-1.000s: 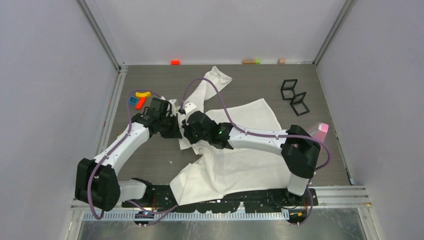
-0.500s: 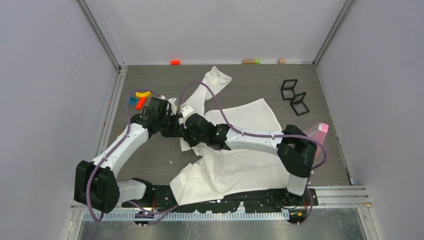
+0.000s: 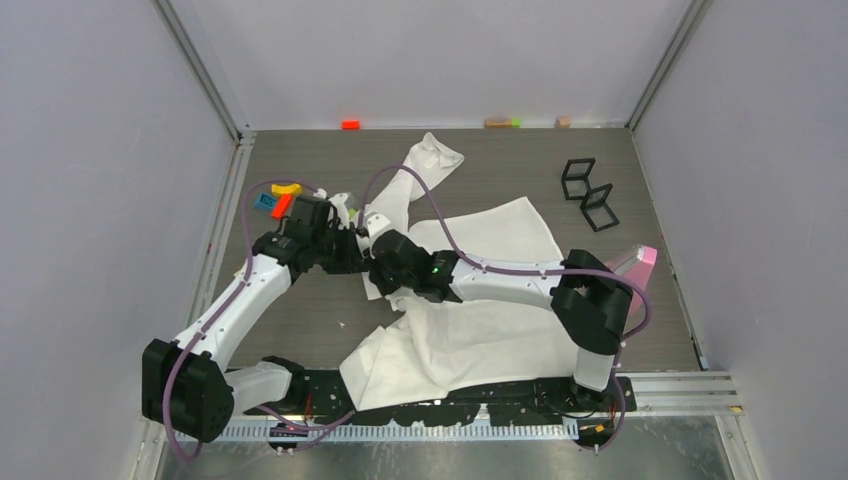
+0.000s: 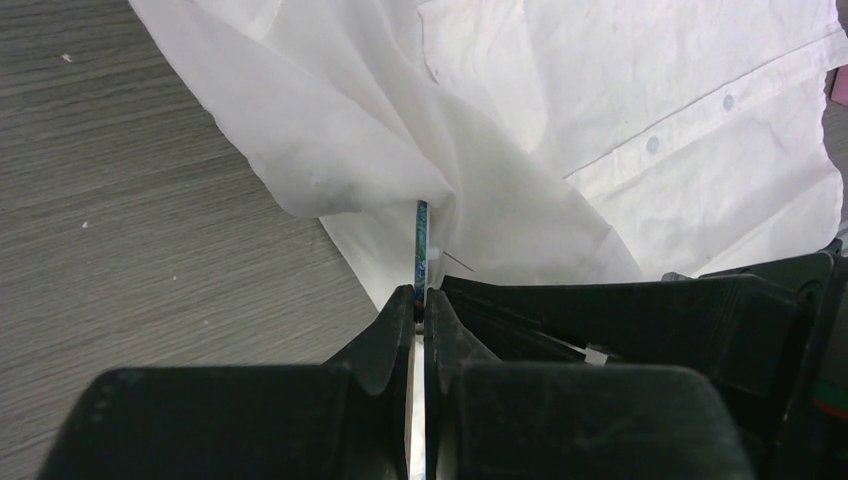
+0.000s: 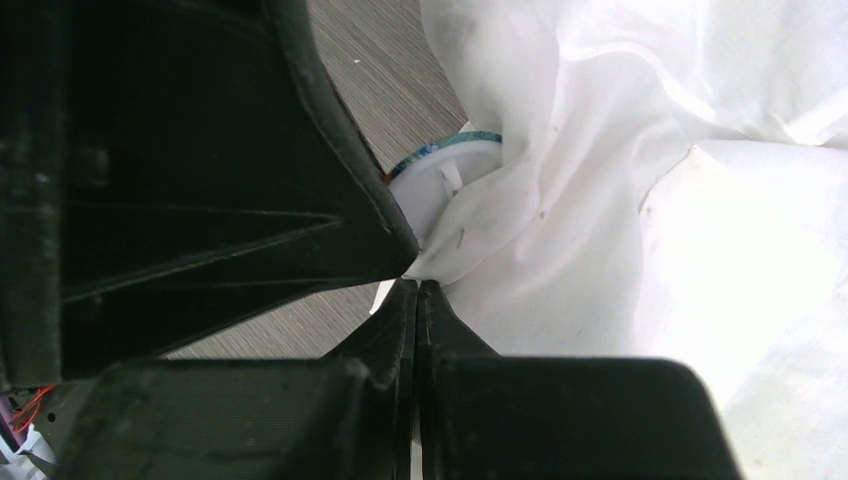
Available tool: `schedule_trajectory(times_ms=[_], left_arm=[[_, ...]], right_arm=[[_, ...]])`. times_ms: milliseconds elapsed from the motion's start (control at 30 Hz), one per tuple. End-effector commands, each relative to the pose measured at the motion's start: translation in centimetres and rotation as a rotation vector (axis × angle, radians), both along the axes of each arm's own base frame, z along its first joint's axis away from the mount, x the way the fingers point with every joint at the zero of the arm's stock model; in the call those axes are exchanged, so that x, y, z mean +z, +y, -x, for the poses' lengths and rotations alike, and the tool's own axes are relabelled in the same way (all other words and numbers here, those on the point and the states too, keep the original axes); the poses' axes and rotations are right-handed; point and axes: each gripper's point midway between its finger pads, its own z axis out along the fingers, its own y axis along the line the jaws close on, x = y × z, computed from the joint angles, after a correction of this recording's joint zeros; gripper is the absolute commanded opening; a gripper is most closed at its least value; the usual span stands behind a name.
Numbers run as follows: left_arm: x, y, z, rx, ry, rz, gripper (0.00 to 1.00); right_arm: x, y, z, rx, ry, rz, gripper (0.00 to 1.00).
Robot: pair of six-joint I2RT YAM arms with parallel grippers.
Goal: Pin the brooch onto the clothing
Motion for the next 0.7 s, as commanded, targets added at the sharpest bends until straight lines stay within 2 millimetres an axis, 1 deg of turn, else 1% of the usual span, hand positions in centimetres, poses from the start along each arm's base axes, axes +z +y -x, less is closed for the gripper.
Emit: schedule_trajectory(times_ms=[0, 33, 67, 100, 133, 167, 200, 233, 267, 300, 333, 367, 400, 433, 467, 567, 667], left_arm=[[2.7, -0.9, -1.2, -0.010, -0.104, 0.078, 0.00], [2.9, -1.0, -1.1, -0.016, -0.102, 0.089, 0.00], [3.0, -1.0, -1.1, -0.020, -0.100, 0.100, 0.00], [3.3, -1.0, -1.0, -0.024, -0.099, 0.114, 0.00], [3.5, -1.0, -1.0, -0.030, -0.100, 0.127, 0.00], [3.8, -1.0, -1.0, -0.039, -0.103, 0.141, 0.00], [4.1, -1.0, -0.9, -0.045, -0.107, 0.150, 0.00], [4.4, -1.1, -0.8, -0.057, -0.107, 0.161, 0.00], [4.6, -1.2, -0.8, -0.074, -0.109, 0.168, 0.00], [4.8, -1.3, -0.6, -0.089, -0.100, 0.174, 0.00], [4.9, -1.4, -0.3, -0.106, -0.092, 0.183, 0.00], [5.2, -1.5, -0.2, -0.125, -0.090, 0.193, 0.00], [5.6, -1.8, 0.0, -0.148, -0.091, 0.209, 0.00], [5.8, -1.9, 0.2, -0.172, -0.094, 0.221, 0.00], [6.2, -2.1, 0.4, -0.202, -0.103, 0.230, 0.00], [7.4, -2.8, 1.6, -0.306, -0.123, 0.266, 0.00], [8.8, -3.8, 2.8, -0.413, -0.152, 0.330, 0.00]], right_arm=[[2.1, -0.6, 0.4, -0.028, -0.022, -0.060, 0.03], [2.0, -0.9, 0.4, -0.030, -0.021, -0.057, 0.07], [2.7, -1.0, 0.4, -0.031, -0.030, -0.074, 0.09], [2.7, -1.4, 0.6, -0.030, -0.031, -0.072, 0.15], [3.7, -1.6, 0.5, -0.031, -0.042, -0.095, 0.17], [3.7, -2.0, 0.7, -0.027, -0.043, -0.094, 0.23], [4.8, -2.2, 0.7, -0.022, -0.054, -0.121, 0.26], [4.8, -2.6, 0.9, -0.015, -0.055, -0.119, 0.32], [5.9, -2.9, 1.0, -0.005, -0.062, -0.146, 0.36], [5.9, -3.3, 1.2, 0.005, -0.062, -0.146, 0.44], [7.1, -3.6, 1.3, 0.017, -0.068, -0.176, 0.47], [7.8, -4.2, 1.6, 0.024, -0.074, -0.192, 0.53], [8.1, -4.5, 1.6, 0.036, -0.066, -0.206, 0.56], [8.9, -5.1, 1.7, 0.045, -0.073, -0.237, 0.60], [9.5, -5.3, 1.6, 0.076, -0.061, -0.275, 0.62], [11.5, -7.1, 1.6, 0.152, -0.035, -0.378, 0.66], [13.2, -8.4, 1.8, 0.208, -0.058, -0.446, 0.71]])
